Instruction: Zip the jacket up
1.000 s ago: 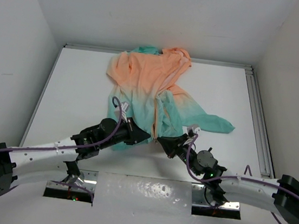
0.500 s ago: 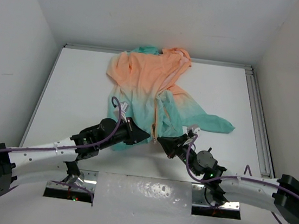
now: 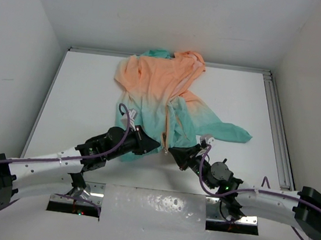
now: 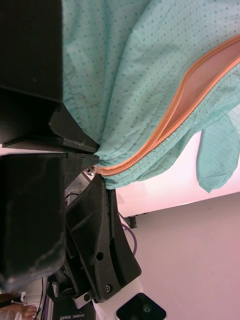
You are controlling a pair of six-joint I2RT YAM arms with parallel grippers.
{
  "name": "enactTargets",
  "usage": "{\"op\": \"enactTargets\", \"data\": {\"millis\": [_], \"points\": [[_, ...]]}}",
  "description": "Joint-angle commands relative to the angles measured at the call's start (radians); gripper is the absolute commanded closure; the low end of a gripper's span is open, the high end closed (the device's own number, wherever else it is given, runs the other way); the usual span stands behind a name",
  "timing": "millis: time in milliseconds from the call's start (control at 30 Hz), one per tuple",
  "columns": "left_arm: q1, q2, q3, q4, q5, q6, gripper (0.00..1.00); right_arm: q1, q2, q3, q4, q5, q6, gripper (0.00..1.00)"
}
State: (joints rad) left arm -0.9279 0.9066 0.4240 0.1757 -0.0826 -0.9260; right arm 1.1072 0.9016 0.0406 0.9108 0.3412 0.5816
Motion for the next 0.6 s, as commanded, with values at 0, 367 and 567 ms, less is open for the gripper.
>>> {"op": "enactTargets", "data": {"millis": [0,367,567], "points": [[0.009,0.006,0.006,0.042,0.012,0.000,1.00,0.008,-0.010,0.030,0.030,0.018,-0.022,1.00],[0.011,0.015,-0.007,0.061,0.037,-0.005,1.00,0.008,0.006,0.039,0.037,0.016,-0.025,1.00],[0.011,0.012,-0.014,0.061,0.038,-0.007,1.00,0.008,0.010,0.041,0.040,0.019,-0.026,1.00]]}}
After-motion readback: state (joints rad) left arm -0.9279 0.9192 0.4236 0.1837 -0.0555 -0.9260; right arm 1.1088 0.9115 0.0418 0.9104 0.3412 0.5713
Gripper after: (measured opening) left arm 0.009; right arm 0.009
